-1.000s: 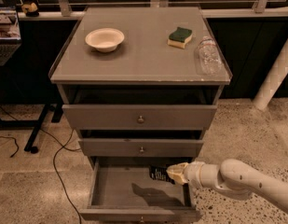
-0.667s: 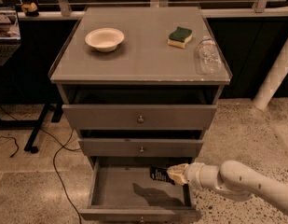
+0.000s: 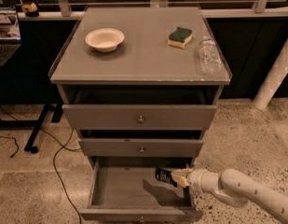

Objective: Place rxbar chocolate into bottom drawer

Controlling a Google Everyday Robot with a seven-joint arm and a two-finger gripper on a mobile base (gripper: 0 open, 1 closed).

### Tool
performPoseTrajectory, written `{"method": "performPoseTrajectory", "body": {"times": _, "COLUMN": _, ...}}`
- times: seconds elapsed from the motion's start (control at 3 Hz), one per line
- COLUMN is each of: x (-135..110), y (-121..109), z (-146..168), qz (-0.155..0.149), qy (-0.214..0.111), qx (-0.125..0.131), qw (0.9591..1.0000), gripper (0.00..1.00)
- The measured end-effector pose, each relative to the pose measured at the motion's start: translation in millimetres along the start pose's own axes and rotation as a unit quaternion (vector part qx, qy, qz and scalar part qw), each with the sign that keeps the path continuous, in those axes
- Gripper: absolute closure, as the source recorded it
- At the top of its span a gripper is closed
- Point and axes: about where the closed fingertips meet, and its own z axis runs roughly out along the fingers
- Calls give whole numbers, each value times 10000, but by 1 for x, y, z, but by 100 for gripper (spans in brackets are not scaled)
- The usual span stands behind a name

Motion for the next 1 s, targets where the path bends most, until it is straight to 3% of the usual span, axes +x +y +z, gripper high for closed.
{"method": "performPoseTrajectory", "body": {"times": 0.67, "x": 63, "y": -51, "z": 40, "qz": 818, "qy": 148, "qx": 338, "qw": 9960, "gripper": 100}}
{"method": "performPoseTrajectory", "body": {"times": 1.0, "x": 91, "y": -67, "z": 63, "qz": 1086, "qy": 455, "qx": 404, "qw": 9922, "gripper": 100}}
